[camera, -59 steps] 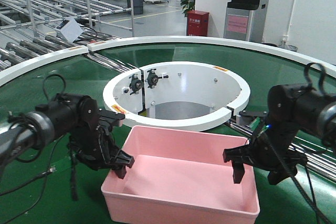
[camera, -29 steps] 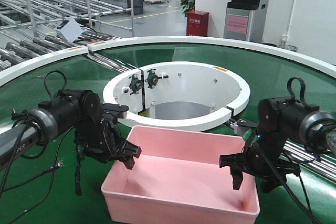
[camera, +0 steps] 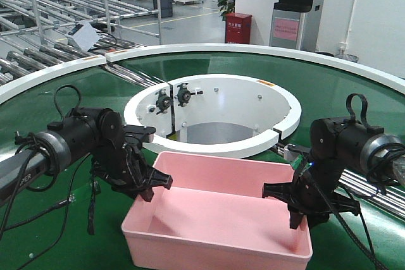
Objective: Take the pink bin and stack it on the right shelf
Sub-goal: 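Close both grippers on the bin walls and lift it, then hold the bin with both grippers while the base turns away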
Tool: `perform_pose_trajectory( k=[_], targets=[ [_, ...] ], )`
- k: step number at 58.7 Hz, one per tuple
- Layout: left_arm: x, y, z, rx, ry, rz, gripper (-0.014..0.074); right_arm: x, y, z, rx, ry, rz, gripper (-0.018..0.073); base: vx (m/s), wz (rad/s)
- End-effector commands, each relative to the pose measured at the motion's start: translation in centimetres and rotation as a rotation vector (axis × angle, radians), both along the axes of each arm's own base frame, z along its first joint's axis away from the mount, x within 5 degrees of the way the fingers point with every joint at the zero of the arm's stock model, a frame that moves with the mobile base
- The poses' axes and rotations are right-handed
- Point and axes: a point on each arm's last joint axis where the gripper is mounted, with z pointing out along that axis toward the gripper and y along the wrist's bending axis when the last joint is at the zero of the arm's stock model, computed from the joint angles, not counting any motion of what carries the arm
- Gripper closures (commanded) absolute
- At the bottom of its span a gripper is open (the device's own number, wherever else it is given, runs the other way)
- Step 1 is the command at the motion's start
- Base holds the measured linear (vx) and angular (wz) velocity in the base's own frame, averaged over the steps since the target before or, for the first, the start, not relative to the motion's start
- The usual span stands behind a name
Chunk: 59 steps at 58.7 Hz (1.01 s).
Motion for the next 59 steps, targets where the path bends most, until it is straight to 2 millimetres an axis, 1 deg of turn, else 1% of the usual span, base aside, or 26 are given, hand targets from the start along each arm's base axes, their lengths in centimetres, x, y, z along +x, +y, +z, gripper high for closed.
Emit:
perform_pose_trajectory(
  k=[1, 5, 8, 11, 15, 17, 18, 20, 21, 22, 23, 24, 25, 26, 27, 31, 33, 34, 36, 40, 44, 51, 59],
  targets=[
    [-1.3, 0.7, 6.9, -0.054, -0.168, 0.026, 0.0475, -0.8, 0.0, 5.7, 0.018, -0.167, 0.006, 0.0574, 0.00, 0.00],
    [-2.2, 1.0, 8.9, -0.065, -0.199, 0.049, 0.0490, -1.5, 0.0, 7.5, -0.017, -0.216, 0.028, 0.0573, 0.00, 0.00],
    [-3.2, 1.3, 10.6, -0.083, -0.222, 0.084, 0.0492, -2.5, 0.2, 9.2, -0.058, -0.263, 0.044, 0.0573, 0.00, 0.00],
    [-4.5, 1.8, 12.5, -0.103, -0.256, 0.109, 0.0491, -3.3, 0.4, 10.3, -0.084, -0.290, 0.054, 0.0573, 0.00, 0.00],
    [-6.5, 2.1, 13.7, -0.107, -0.274, 0.127, 0.0489, -4.8, 0.9, 11.9, -0.109, -0.338, 0.073, 0.0571, 0.00, 0.00],
    [-7.4, 2.3, 14.1, -0.109, -0.292, 0.139, 0.0488, -5.4, 1.0, 12.2, -0.118, -0.347, 0.084, 0.0571, 0.00, 0.00],
    [-8.2, 2.3, 14.3, -0.111, -0.295, 0.147, 0.0488, -6.0, 1.1, 12.7, -0.117, -0.361, 0.092, 0.0571, 0.00, 0.00],
    [-9.4, 2.4, 14.6, -0.120, -0.312, 0.160, 0.0487, -6.7, 1.2, 12.7, -0.120, -0.364, 0.103, 0.0571, 0.00, 0.00],
    [-10.2, 2.6, 15.1, -0.130, -0.332, 0.165, 0.0487, -7.3, 1.2, 12.9, -0.125, -0.370, 0.111, 0.0570, 0.00, 0.00],
    [-10.9, 2.6, 14.8, -0.128, -0.339, 0.172, 0.0486, -7.6, 1.2, 13.0, -0.127, -0.374, 0.114, 0.0569, 0.00, 0.00],
    [-11.8, 2.8, 15.3, -0.147, -0.357, 0.177, 0.0486, -8.1, 1.3, 13.1, -0.128, -0.378, 0.119, 0.0569, 0.00, 0.00],
    [-12.5, 2.8, 15.4, -0.149, -0.370, 0.178, 0.0486, -8.5, 1.2, 13.1, -0.127, -0.382, 0.119, 0.0569, 0.00, 0.00],
    [-13.2, 2.9, 14.9, -0.148, -0.365, 0.180, 0.0486, -9.1, 1.3, 13.5, -0.121, -0.394, 0.121, 0.0568, 0.00, 0.00],
    [-14.3, 3.0, 15.4, -0.168, -0.395, 0.181, 0.0485, -9.6, 1.3, 13.2, -0.124, -0.390, 0.123, 0.0568, 0.00, 0.00],
    [-15.0, 3.0, 14.9, -0.169, -0.391, 0.182, 0.0484, -10.2, 1.3, 13.6, -0.117, -0.407, 0.129, 0.0568, 0.00, 0.00],
    [-17.9, 3.3, 15.0, -0.221, -0.446, 0.191, 0.0485, -12.1, 1.4, 13.4, -0.107, -0.425, 0.154, 0.0568, 0.00, 0.00],
    [-19.6, 3.7, 15.0, -0.254, -0.471, 0.200, 0.0485, -13.2, 1.5, 13.4, -0.099, -0.445, 0.172, 0.0567, 0.00, 0.00],
    [-20.6, 4.1, 15.4, -0.273, -0.493, 0.203, 0.0485, -13.6, 1.6, 13.4, -0.095, -0.451, 0.178, 0.0566, 0.00, 0.00],
    [-21.8, 4.5, 15.0, -0.290, -0.506, 0.208, 0.0485, -14.6, 1.7, 13.4, -0.085, -0.468, 0.196, 0.0565, 0.00, 0.00],
    [-24.6, 5.5, 15.0, -0.337, -0.544, 0.217, 0.0485, -16.3, 1.7, 13.3, -0.067, -0.476, 0.205, 0.0564, 0.00, 0.00],
    [-26.4, 6.3, 14.8, -0.338, -0.559, 0.212, 0.0485, -17.4, 1.6, 12.9, -0.072, -0.462, 0.218, 0.0562, 0.00, 0.00],
    [-28.5, 7.4, 14.2, -0.335, -0.520, 0.238, 0.0482, -18.9, 2.0, 12.5, -0.071, -0.439, 0.254, 0.0561, 0.00, 0.00],
    [-29.7, 8.0, 12.9, -0.366, -0.499, 0.270, 0.0482, -20.0, 2.9, 12.5, -0.055, -0.434, 0.285, 0.0557, 0.00, 0.00]
  ],
)
